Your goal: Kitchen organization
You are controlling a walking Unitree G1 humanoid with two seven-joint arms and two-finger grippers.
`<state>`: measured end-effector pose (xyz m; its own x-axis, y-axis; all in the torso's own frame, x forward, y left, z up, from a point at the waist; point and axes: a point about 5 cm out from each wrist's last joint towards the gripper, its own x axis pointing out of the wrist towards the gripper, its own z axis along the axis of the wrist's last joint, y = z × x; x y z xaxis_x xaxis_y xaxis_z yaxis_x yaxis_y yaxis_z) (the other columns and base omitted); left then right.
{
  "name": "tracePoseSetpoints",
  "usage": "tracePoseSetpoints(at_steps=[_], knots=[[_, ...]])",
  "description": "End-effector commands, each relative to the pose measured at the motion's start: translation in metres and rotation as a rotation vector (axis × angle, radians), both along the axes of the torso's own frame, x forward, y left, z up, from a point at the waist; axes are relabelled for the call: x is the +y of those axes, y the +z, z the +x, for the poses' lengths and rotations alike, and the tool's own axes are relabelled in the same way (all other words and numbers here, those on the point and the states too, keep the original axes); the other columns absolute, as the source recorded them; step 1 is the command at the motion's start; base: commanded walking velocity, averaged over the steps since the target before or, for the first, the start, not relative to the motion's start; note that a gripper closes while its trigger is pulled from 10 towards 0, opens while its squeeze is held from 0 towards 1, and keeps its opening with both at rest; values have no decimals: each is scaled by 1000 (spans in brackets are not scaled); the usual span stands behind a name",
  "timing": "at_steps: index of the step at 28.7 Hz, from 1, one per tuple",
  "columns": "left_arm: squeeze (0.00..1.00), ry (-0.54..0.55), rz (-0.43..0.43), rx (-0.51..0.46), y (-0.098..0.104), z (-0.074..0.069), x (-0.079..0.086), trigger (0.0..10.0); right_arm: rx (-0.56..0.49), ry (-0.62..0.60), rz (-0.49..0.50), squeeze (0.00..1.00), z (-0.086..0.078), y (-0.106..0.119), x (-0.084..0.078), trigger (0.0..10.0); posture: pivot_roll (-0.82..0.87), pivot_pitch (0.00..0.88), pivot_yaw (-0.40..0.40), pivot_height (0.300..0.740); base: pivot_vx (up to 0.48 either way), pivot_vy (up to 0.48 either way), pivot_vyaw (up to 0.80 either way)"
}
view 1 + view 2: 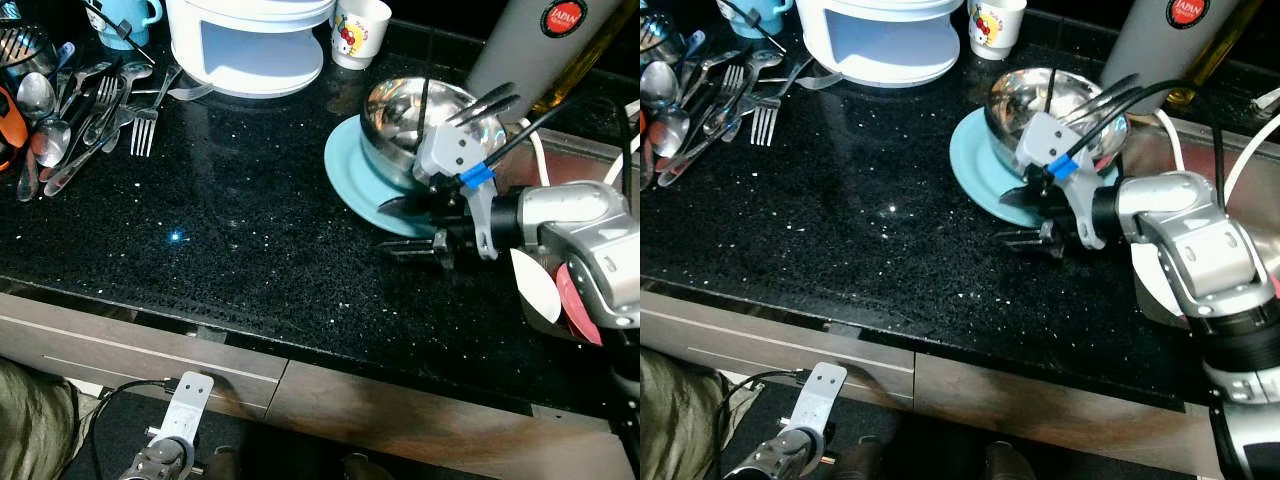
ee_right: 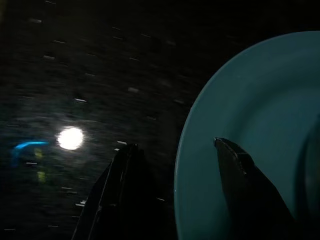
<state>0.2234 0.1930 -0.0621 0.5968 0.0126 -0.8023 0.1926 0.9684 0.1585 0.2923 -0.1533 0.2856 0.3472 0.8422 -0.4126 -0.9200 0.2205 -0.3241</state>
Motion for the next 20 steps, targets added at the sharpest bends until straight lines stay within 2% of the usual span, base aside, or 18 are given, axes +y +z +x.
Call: tracePoseSetpoints(at_steps=[1,10,15,18,20], knots=[[0,-8,4,52,-7,-11,-2,10000,73,59,-24,0,-8,-11,4,10000,34,206,-70,740,0,0,0],[0,-9,5,53,-7,-11,-2,10000,82,169,43,0,-21,-3,11,10000,34,202,-71,740,0,0,0],[0,-8,5,54,-7,-11,-2,10000,81,251,129,0,-30,8,17,10000,34,196,-73,740,0,0,0],[0,-7,5,55,-8,-12,-2,10000,54,281,250,0,-32,18,19,10000,34,194,-73,740,0,0,0],[0,-7,4,56,-8,-12,-2,10000,-19,221,411,0,-20,36,21,10000,34,195,-73,740,0,0,0]])
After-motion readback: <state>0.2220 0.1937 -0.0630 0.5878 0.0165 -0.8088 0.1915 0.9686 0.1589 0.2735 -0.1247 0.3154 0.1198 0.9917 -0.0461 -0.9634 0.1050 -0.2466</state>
